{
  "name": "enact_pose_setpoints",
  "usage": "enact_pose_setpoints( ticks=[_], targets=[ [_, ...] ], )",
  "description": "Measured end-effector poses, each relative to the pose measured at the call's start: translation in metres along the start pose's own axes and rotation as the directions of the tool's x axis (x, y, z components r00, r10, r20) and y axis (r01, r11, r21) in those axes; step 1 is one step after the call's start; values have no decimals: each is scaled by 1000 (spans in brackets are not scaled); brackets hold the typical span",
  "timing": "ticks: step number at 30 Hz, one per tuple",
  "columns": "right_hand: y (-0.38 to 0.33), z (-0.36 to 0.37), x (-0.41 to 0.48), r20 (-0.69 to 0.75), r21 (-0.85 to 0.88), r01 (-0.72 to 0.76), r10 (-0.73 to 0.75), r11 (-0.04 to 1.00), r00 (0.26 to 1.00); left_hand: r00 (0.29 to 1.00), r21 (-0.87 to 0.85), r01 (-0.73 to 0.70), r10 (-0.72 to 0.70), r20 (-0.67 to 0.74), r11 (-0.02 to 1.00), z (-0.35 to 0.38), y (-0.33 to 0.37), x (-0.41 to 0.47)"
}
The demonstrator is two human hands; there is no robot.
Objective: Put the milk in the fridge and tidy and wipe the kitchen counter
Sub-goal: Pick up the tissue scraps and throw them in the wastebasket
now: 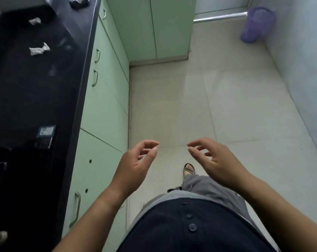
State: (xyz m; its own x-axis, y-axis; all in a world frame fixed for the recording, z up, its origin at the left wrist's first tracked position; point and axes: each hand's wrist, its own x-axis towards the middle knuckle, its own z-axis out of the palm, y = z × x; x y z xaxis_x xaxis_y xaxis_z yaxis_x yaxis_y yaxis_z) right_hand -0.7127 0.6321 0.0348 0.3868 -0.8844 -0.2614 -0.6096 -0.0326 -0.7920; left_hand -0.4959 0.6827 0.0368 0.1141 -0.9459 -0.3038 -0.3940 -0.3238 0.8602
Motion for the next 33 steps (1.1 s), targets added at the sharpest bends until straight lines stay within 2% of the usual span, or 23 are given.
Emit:
enact_pose_setpoints(
  ticks=[6,12,17,22,25,29,33],
  targets=[
    [-10,-63,111,59,-96,52,-46,994,997,996,-81,9,-15,-83,997,-6,42,96],
    [-21,-60,205,172,-107,36,-17,994,985,980,-129,110,-129,-149,985,-39,33,165],
    [-63,-44,326,254,-157,143,-100,977,962,961,-161,119,-154,-230,980,-96,24,252],
    [-142,-32,455,273,-167,249,-198,954,941,934,-172,80,-134,-330,982,-194,28,342],
    [-191,-18,515,318,-173,333,-267,927,910,903,-155,64,-123,-412,986,-253,28,375],
    [-231,11,569,393,-155,397,-312,905,865,842,-210,81,-180,-509,974,-301,11,394],
    [-269,51,618,559,-148,510,-354,847,750,769,-240,156,-270,-579,958,-333,-17,405]
  ],
)
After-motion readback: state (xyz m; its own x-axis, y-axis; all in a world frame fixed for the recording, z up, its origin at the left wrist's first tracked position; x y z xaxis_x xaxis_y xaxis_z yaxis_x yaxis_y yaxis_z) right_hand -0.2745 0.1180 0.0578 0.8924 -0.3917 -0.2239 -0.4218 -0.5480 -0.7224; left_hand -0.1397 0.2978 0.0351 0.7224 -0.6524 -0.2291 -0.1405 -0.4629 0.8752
